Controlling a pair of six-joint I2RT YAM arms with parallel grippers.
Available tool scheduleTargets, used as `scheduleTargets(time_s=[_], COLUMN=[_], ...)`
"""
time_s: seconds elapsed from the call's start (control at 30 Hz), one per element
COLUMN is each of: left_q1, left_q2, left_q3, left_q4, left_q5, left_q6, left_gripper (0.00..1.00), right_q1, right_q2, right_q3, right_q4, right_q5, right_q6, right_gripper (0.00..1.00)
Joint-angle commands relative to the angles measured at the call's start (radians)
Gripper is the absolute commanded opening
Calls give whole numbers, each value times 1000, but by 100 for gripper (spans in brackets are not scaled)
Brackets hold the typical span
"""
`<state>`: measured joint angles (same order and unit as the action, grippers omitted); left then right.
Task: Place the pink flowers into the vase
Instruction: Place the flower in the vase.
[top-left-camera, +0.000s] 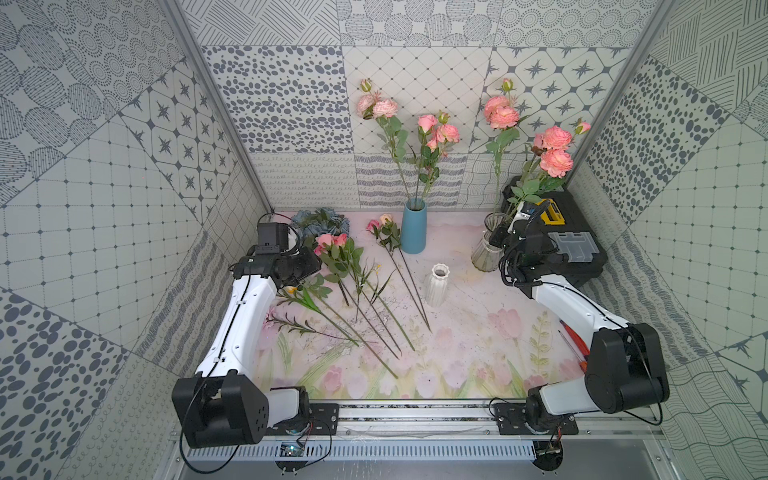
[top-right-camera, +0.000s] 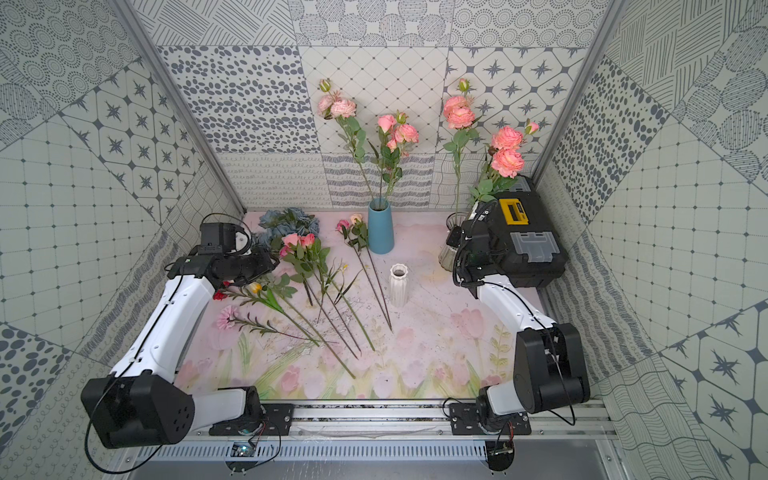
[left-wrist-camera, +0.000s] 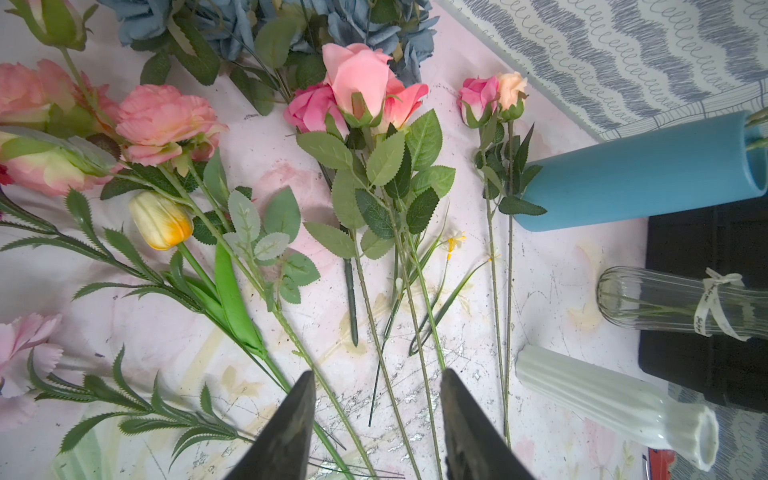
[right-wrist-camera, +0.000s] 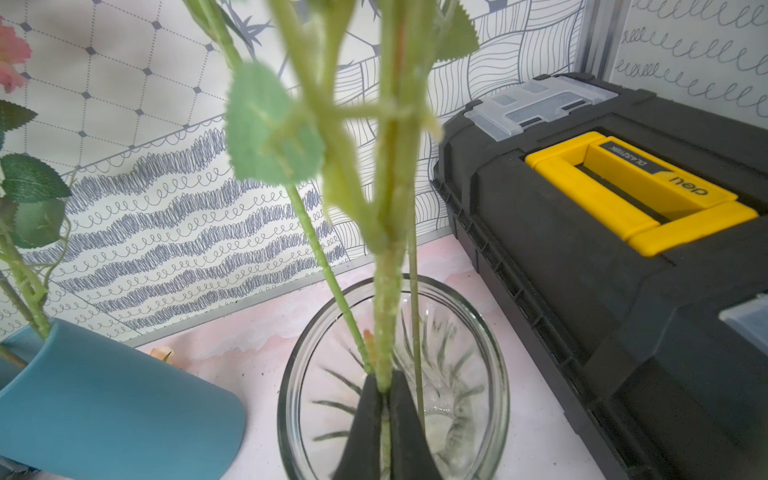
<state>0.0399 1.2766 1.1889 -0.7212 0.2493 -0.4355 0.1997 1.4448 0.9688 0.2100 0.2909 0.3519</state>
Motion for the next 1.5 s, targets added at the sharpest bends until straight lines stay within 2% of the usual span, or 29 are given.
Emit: scheduleTargets(time_s=[0.0,0.17,0.3,0.5,0.6,1.0,1.33,1.47], left_q1=[3,2,2,2,2,2,2,2], left_q2=[-5,-6,-4,2,0,0,-4,-3], left_q3=[-3,-3,-2,5,5,5,5,7], left_q4=[31,29,26,15,15,16,14,10], left_q5=[5,2,-1,-11,-14,-13,-21,-26], left_q6=[5,4,4,3,3,1,1,0], left_gripper=[49,49,49,51,51,52,52,52], right_q1=[13,15,17,24,27,42,122,171], right_q2=[22,31,26,3,-19,-66,-57,-63], right_q3=[28,36,34,46,51,138,224,259], right_q4=[-44,-61,-66,-100,-123,-330,-523,-602], right_q5=[-17,-14,-10,-11,-6,24,19,60], right_q6=[19,22,29,26,24,57,94,120], right_gripper=[0,0,7,34,40,48,51,52])
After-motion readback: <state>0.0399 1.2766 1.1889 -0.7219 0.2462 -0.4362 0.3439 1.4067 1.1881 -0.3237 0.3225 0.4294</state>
